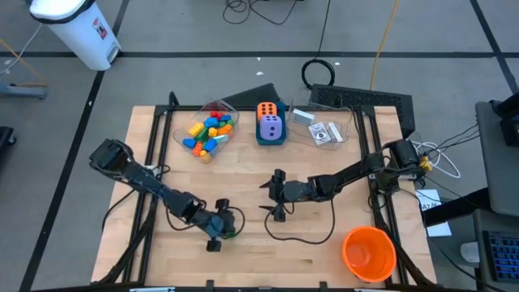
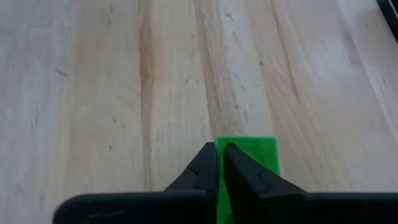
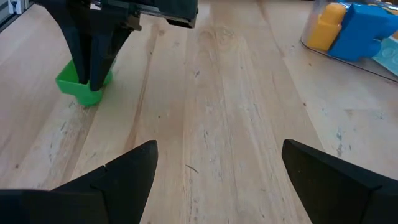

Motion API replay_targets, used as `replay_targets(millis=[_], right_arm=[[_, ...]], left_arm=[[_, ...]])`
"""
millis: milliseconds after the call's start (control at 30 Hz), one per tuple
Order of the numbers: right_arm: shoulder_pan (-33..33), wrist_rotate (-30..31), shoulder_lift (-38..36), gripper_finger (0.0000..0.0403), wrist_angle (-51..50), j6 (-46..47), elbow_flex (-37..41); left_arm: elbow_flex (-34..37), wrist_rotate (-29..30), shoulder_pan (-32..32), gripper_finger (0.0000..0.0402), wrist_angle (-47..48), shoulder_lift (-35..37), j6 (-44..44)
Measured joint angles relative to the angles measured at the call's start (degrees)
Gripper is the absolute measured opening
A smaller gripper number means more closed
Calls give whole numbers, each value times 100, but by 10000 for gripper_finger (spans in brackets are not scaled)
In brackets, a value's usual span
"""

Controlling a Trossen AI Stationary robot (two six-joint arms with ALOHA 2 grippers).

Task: Pick & Place Toys
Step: Put the green game piece into the left transparent bin

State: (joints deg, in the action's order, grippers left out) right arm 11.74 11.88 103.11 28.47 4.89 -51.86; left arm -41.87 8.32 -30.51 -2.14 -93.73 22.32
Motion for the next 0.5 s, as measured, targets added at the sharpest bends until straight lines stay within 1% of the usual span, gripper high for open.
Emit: replay_targets(millis=[33, 167, 300, 400, 500], right_arm=[[-1, 0, 0, 334, 0, 0, 0], [-5, 0, -2, 334, 2, -21, 0], [-10, 0, -2, 334, 73, -152, 0], [-10, -4, -59, 334, 195, -359, 2], [-7, -1, -206, 334, 477, -754, -2]], left_arm=[[0, -72, 40, 12, -15, 0, -76], [3, -103, 170, 19, -136, -3, -506], [9, -100, 393, 5, -380, 93, -1111], [-34, -56, 621, 8, -161, 443, -1388], [-61, 202, 778, 4, 0, 1035, -1790]])
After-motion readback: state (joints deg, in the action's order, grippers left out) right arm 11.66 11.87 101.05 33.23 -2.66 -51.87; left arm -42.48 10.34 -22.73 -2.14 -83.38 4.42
